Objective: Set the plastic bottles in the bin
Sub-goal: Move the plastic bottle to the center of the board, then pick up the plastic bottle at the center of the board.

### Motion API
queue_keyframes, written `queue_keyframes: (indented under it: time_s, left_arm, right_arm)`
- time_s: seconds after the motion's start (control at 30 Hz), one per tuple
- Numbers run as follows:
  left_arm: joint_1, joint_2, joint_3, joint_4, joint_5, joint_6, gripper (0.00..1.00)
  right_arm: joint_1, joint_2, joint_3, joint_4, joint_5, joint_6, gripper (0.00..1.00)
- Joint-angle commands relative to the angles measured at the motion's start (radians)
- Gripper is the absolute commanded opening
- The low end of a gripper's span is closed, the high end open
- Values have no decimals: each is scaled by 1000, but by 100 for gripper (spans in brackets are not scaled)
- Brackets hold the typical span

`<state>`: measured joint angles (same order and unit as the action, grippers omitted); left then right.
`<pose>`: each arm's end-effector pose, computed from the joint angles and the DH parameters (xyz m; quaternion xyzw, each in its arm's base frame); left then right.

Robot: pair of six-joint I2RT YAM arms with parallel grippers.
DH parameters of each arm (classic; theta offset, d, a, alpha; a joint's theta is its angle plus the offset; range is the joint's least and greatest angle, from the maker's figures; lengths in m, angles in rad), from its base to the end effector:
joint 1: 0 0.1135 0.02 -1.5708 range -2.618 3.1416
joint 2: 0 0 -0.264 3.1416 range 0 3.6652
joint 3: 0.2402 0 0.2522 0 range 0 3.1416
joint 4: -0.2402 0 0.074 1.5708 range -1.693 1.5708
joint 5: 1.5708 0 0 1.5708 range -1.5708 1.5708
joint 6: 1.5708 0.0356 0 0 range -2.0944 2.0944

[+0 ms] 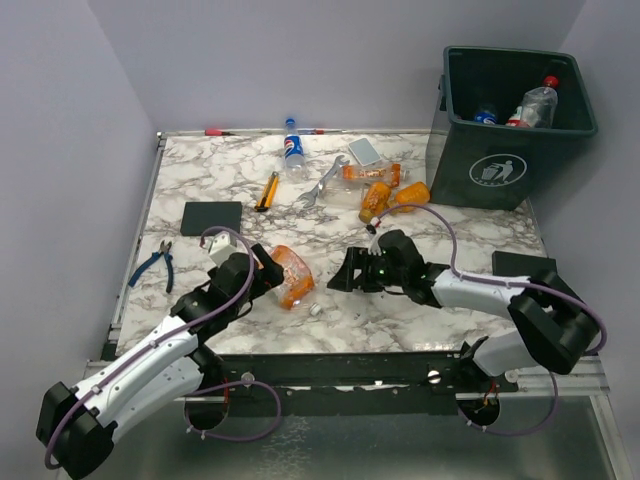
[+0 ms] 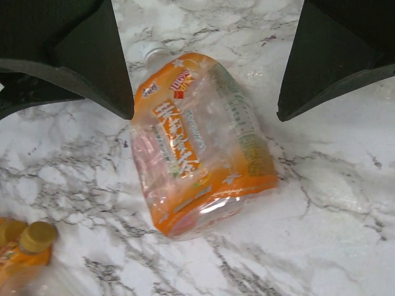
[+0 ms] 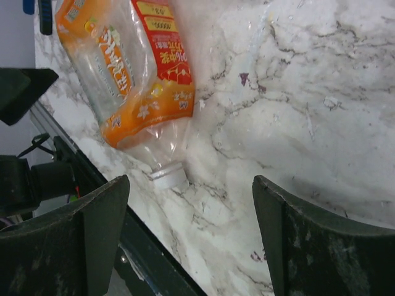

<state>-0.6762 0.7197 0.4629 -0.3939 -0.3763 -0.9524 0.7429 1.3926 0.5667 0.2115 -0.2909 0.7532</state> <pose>0.1321 -0.0892 0.2185 -0.2034 0.8604 -0.2022 0.4213 0.1932 0.1913 0.1716 -0.0622 0.8788 0.4040 0.2462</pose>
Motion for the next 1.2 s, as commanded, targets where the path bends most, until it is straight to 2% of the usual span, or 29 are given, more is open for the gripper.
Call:
queue_keyframes:
  time_s: [0.0,0.17,0.33,0.57,0.7,0.93,1.07,1.17]
  left_arm:
    - [4,8,-58,-93,-77,-80,99]
    - [8,-6,-125,-19,-88,-89,93]
    - [35,70,-177,83,-46,-112,83]
    - [100,78,-248,203,40,-134,61]
    - [125,32,-300,216,74,-143,49]
    - [139,46,-346,257,100,-151,44]
    - [138,69,-343,275,111,-143,44]
    - [139,64,-336,282,134,-141,44]
  right_arm:
    - [6,94,65,108,42,19,84]
    - [5,236,185,148,-12,6,84]
    - [4,333,266,156,-62,-3,84]
    - [4,477,382,96,-141,-48,85]
    - [4,511,375,149,-188,-26,84]
    - [7,551,390,223,-293,7,84]
    - [33,600,442,220,-347,22,77]
    - [47,618,450,250,-356,62,61]
